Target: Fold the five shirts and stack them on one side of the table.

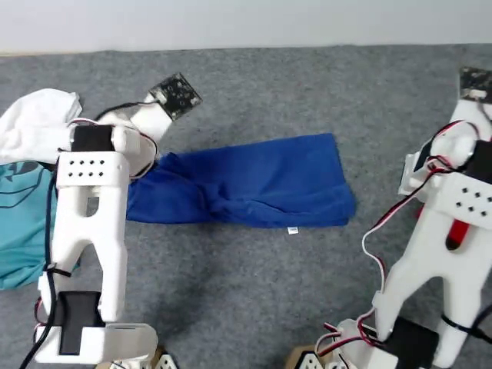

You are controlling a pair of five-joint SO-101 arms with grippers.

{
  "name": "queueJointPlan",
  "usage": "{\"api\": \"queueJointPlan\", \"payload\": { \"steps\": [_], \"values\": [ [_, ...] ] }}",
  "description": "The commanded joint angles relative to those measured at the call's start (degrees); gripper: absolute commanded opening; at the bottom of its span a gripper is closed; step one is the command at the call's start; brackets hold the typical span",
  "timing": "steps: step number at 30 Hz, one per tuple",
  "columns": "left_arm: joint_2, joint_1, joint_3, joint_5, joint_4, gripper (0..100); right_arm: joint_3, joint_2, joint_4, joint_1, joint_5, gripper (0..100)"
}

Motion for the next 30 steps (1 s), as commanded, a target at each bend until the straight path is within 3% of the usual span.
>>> {"api": "queueJointPlan", "payload": {
  "steps": [1,7,12,18,23,30],
  "values": [
    [2.9,0.3,0.8,0.2,-1.9,1,1.9,-5.3,2.2,0.6,0.4,1.0],
    [16.6,-0.7,0.8,0.3,-10.4,1,8.6,-10.9,1.9,0.6,0.5,1.1],
    [24.5,-0.6,0.2,0.3,-9.7,1,11.7,-13.9,1.8,0.6,2.8,1.1],
    [23.2,-0.7,-9.3,0.4,2.5,0,11.9,-16.1,1.8,0.6,4.1,1.1],
    [16.7,0.7,-18.0,0.5,8.0,0,11.9,-16.2,1.9,0.6,3.8,1.1],
    [13.8,8.8,-15.3,0.6,13.6,0,11.9,-16.2,2.0,0.5,3.7,1.1]
  ]
}}
